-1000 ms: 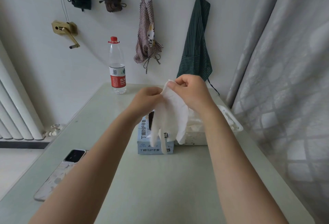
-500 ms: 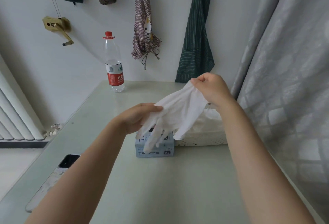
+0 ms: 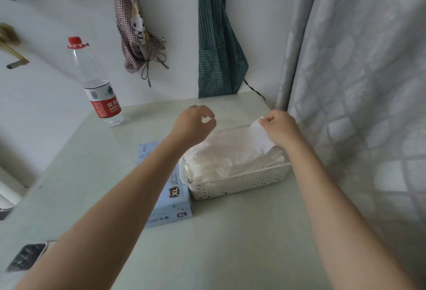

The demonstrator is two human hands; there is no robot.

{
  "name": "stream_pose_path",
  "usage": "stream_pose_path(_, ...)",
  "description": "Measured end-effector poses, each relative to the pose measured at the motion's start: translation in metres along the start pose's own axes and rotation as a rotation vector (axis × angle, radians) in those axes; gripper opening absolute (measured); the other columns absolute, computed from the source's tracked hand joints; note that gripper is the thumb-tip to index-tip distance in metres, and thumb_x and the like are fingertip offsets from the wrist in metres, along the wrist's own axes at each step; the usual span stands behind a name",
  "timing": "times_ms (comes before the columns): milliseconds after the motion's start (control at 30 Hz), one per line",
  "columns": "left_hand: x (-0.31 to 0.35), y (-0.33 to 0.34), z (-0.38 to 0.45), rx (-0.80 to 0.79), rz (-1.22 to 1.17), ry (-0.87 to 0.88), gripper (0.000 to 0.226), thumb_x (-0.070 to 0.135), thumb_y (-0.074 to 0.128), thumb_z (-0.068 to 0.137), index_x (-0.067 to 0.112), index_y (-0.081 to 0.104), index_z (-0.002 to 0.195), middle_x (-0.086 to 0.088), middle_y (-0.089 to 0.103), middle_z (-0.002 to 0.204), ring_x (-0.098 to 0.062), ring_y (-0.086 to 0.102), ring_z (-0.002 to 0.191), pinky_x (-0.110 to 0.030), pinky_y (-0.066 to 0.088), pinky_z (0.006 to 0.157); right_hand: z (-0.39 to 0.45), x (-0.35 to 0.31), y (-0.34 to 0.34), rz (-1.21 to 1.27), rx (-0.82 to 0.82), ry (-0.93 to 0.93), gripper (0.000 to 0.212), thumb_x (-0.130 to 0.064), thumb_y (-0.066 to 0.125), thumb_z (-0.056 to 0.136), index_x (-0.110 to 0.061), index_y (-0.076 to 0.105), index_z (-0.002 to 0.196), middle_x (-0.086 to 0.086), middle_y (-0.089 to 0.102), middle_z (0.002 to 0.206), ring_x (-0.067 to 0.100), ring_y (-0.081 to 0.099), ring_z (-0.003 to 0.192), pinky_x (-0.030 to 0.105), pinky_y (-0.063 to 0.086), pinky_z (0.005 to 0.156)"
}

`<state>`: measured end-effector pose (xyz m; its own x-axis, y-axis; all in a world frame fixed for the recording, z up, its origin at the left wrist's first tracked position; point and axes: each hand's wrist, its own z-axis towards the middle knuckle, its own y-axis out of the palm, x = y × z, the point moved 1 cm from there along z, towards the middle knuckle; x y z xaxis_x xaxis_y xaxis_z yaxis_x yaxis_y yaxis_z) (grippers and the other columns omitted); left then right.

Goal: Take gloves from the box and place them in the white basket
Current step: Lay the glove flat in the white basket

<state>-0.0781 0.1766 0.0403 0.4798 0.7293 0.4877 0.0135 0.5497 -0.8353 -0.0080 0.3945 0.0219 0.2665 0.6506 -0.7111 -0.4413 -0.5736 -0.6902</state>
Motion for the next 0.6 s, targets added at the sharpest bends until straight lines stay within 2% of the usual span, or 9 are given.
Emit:
stream_pose_path(100,0.023,0.033,-0.012,-0.079,0.014,0.143,0.036,0.049,0.055,0.094,0.025,0.063,0.119,0.002,0.061,0.125,-0.018,0.056,0.113,-0.035,0.043,0.098,0.008,0.014,0.008,-0.059,0.030,-0.048,0.025,-0.030,0.054,0.096,-0.007,0.062,0.097,0.012,0.066,0.099,0.031,0.058,0.095,0.036,0.047,0.081)
stream_pose_path(167,0.032,0.050,-0.018,-0.188,0.151,0.176,0.053,0.060,0.049,0.092,0.028,0.052,0.134,0.002,0.051,0.140,-0.019,0.047,0.128,-0.040,0.033,0.109,0.012,0.020,0.013,-0.140,0.056,-0.086,0.024,-0.031,0.052,0.097,-0.008,0.060,0.097,0.011,0.065,0.097,0.031,0.057,0.091,0.036,0.045,0.075)
stream_pose_path(233,0.032,0.062,-0.022,-0.312,0.307,0.168,0.068,0.068,0.045,0.090,0.031,0.036,0.146,0.002,0.037,0.152,-0.022,0.033,0.140,-0.043,0.022,0.114,0.013,0.027,0.014,-0.270,0.092,-0.137,0.023,-0.030,0.049,0.100,-0.008,0.058,0.101,0.013,0.065,0.095,0.032,0.057,0.087,0.034,0.041,0.068)
stream_pose_path(333,0.019,0.064,-0.025,-0.394,0.391,0.139,0.082,0.077,0.044,0.084,0.034,0.024,0.151,0.002,0.026,0.158,-0.023,0.022,0.145,-0.047,0.012,0.117,0.013,0.031,0.020,-0.491,0.109,-0.212,0.019,-0.025,0.048,0.100,-0.008,0.055,0.105,0.014,0.066,0.096,0.034,0.062,0.090,0.032,0.038,0.064)
stream_pose_path(433,0.008,0.067,-0.029,-0.415,0.467,0.111,0.091,0.088,0.039,0.075,0.042,0.017,0.151,0.006,0.018,0.160,-0.024,0.013,0.148,-0.057,0.003,0.118,0.011,0.035,0.026,-0.662,0.100,-0.235,0.010,-0.012,0.052,0.096,-0.010,0.053,0.106,0.010,0.067,0.095,0.032,0.065,0.087,0.029,0.034,0.061)
stream_pose_path(500,0.003,0.068,-0.032,-0.432,0.471,0.081,0.093,0.091,0.034,0.072,0.046,0.013,0.150,0.008,0.013,0.161,-0.025,0.010,0.148,-0.063,0.005,0.116,0.009,0.035,0.029,-0.727,0.097,-0.234,0.013,-0.010,0.053,0.095,-0.011,0.054,0.107,0.007,0.068,0.093,0.029,0.066,0.086,0.029,0.032,0.060)
stream_pose_path(600,-0.002,0.075,-0.036,-0.475,0.474,0.064,0.093,0.092,0.029,0.072,0.046,0.008,0.150,0.009,0.008,0.162,-0.026,0.010,0.149,-0.063,0.014,0.114,0.008,0.033,0.030,-0.804,0.099,-0.249,0.013,-0.010,0.053,0.094,-0.012,0.057,0.106,0.005,0.068,0.094,0.026,0.067,0.088,0.029,0.030,0.064)
